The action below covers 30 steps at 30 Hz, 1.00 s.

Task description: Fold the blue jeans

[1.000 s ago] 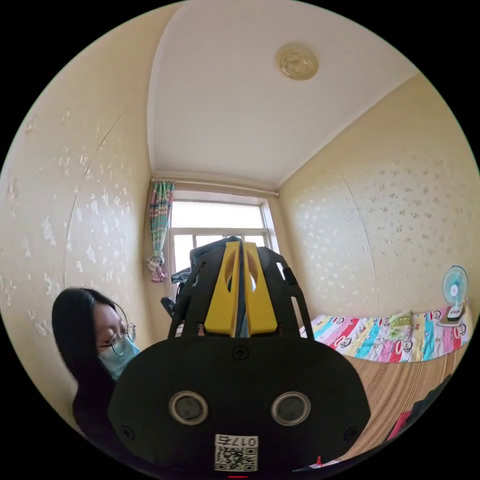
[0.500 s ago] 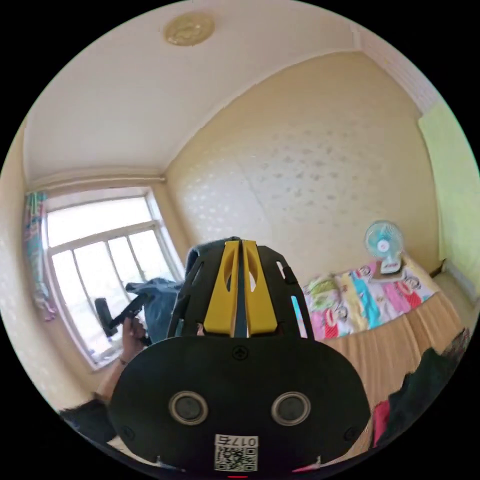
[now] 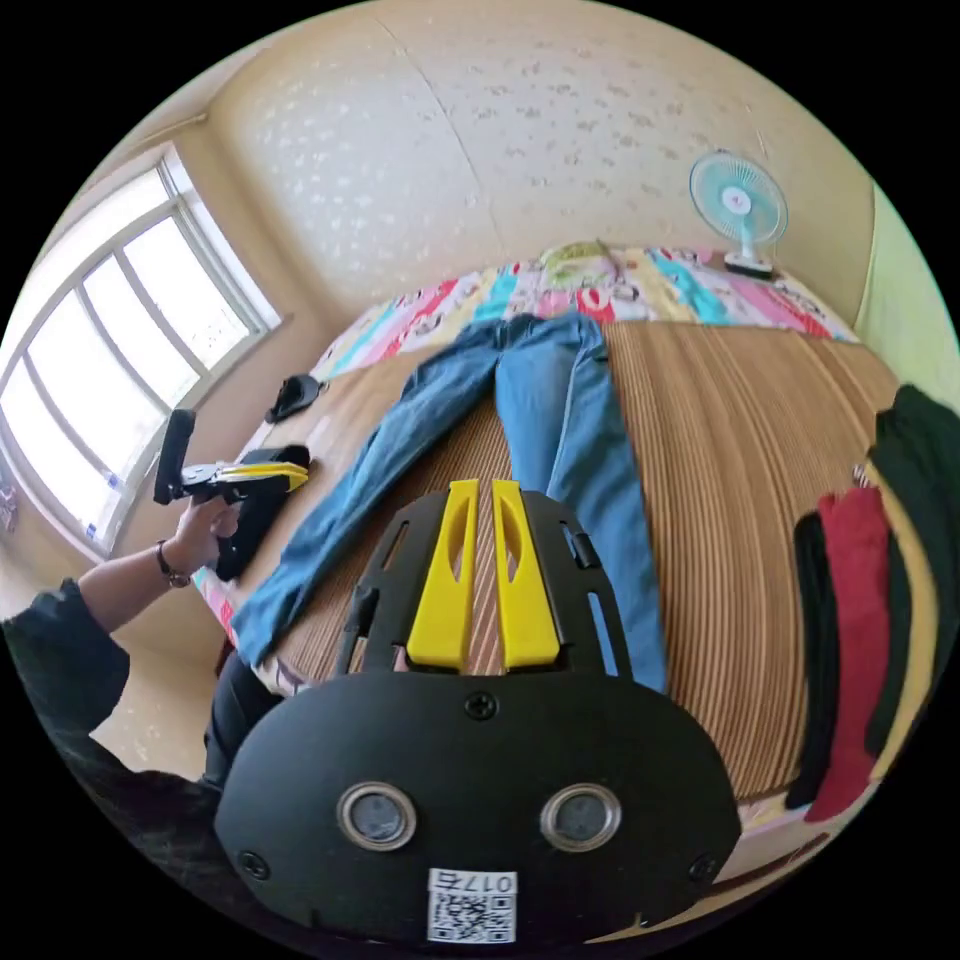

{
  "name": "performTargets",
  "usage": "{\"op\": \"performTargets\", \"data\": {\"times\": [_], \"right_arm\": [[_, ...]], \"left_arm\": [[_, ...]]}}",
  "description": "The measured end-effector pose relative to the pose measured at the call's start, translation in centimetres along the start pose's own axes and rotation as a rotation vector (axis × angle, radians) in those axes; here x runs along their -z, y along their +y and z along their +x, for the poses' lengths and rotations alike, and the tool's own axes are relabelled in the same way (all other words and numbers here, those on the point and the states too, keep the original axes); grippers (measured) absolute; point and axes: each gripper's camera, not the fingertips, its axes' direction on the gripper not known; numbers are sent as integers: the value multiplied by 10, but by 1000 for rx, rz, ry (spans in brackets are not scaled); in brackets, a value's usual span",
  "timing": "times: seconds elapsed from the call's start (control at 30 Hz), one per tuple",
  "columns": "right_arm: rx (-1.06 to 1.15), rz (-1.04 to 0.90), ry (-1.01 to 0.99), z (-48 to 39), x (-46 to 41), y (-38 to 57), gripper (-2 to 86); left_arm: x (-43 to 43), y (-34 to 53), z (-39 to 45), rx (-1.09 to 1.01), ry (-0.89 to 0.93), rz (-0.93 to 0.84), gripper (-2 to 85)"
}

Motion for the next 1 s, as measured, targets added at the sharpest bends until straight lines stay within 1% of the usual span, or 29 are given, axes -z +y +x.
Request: {"op": "performTargets", "data": {"times": [0.03, 0.1, 0.13, 0.2, 0.23, 0.27, 0.3, 0.37, 0.4, 0.5, 0.57, 0.6, 0.63, 0.67, 0.7, 0.73, 0.77, 0.8, 0.83, 0.9, 1.0], "right_arm": [[-4, -18, 0, -4, -4, 11, 38], [-62, -57, -10, -19, -5, 50, 53], [-80, -55, -20, -22, -3, 59, 58], [-184, -45, -110, -29, 3, 95, 67], [-215, -46, -146, -29, 3, 103, 67], [-276, -52, -240, -30, 0, 119, 67], [-309, -67, -350, -33, -7, 131, 66], [-293, -123, -481, -42, -23, 140, 57], [-281, -190, -510, -51, -36, 140, 51], [-210, -294, -485, -82, -54, 129, 44], [-171, -321, -465, -98, -59, 117, 41], [-153, -332, -464, -107, -60, 108, 39], [-147, -333, -466, -110, -60, 103, 37], [-137, -321, -474, -116, -57, 94, 34], [-130, -296, -476, -119, -52, 86, 32], [-128, -282, -474, -121, -48, 83, 30], [-124, -258, -467, -123, -42, 77, 29], [-118, -241, -457, -124, -37, 74, 28], [-116, -234, -450, -124, -35, 73, 28], [-133, -244, -417, -121, -35, 74, 28], [-183, -277, -443, -113, -42, 82, 32]], "left_arm": [[2, 14, 1, 16, 2, 15, 79], [27, 64, 2, 97, -13, 124, 96], [35, 76, 2, 122, -16, 157, 98], [66, 119, 0, 213, -28, 259, 103], [71, 128, -1, 230, -38, 273, 104], [79, 141, -2, 257, -57, 273, 106], [80, 150, -4, 279, -77, 235, 112], [74, 158, -7, 297, -104, 162, 129], [67, 162, -7, 273, -93, 115, 142], [40, 167, -8, 236, -83, -5, 153], [42, 167, -2, 233, -116, 5, 134], [45, 163, -1, 241, -69, -31, 72], [47, 162, -1, 251, -12, -38, 41], [57, 164, -2, 270, 164, -8, 39], [68, 171, -3, 284, 409, 75, 36], [71, 177, -4, 293, 522, 114, 36], [75, 191, -4, 322, 674, 171, 35], [74, 209, -5, 379, 707, 183, 35], [71, 220, -6, 427, 687, 170, 36], [58, 266, -8, 630, 509, 59, 42], [62, 296, 4, 652, 369, 11, 65]]}}
